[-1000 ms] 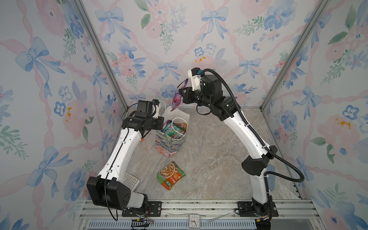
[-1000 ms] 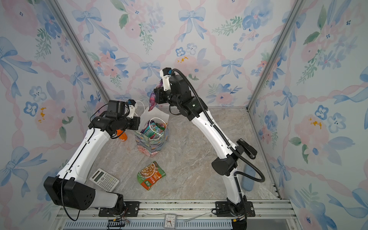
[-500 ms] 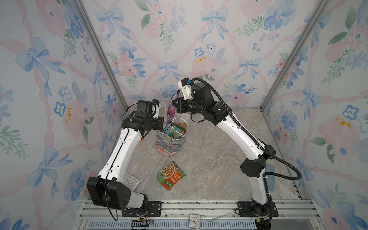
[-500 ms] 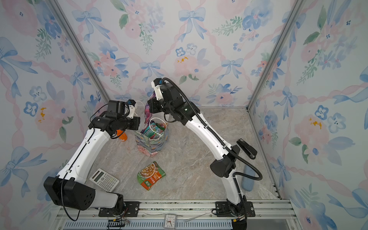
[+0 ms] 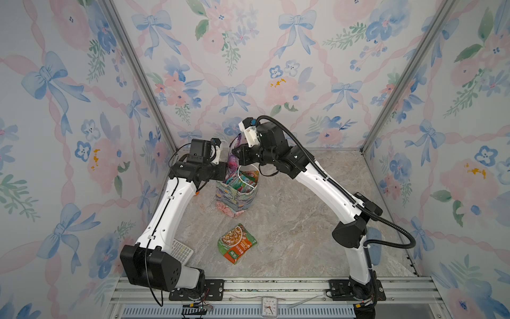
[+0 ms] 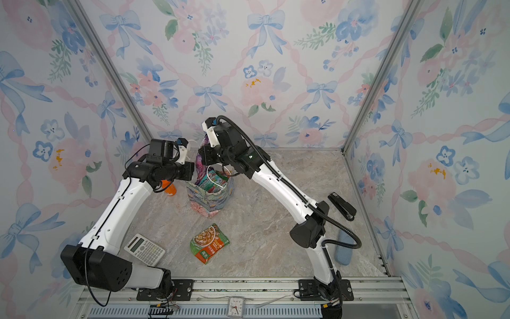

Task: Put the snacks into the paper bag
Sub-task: 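Lift the purple packet and carry it over the bag opening, then lower the purple packet into the bag and open the right gripper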

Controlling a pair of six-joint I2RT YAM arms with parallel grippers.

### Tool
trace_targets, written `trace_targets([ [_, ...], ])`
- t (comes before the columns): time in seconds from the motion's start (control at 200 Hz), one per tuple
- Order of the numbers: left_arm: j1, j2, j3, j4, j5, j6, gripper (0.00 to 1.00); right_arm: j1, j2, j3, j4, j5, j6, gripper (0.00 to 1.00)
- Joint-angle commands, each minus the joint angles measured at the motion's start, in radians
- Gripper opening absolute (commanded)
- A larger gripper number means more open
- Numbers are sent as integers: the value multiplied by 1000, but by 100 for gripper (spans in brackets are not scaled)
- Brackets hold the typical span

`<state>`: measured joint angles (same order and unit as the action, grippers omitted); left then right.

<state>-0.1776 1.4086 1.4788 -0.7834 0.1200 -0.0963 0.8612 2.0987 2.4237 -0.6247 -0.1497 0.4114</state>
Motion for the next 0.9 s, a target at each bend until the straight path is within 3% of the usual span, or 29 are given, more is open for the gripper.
trace_targets([
  [0.0,0,-31,-3,24,21,21,0,9,-4,-5,59,-11,15,0],
  [0.895,1,-36,-8,25,15,24,0,25,-106,-239,138,18,50,0],
])
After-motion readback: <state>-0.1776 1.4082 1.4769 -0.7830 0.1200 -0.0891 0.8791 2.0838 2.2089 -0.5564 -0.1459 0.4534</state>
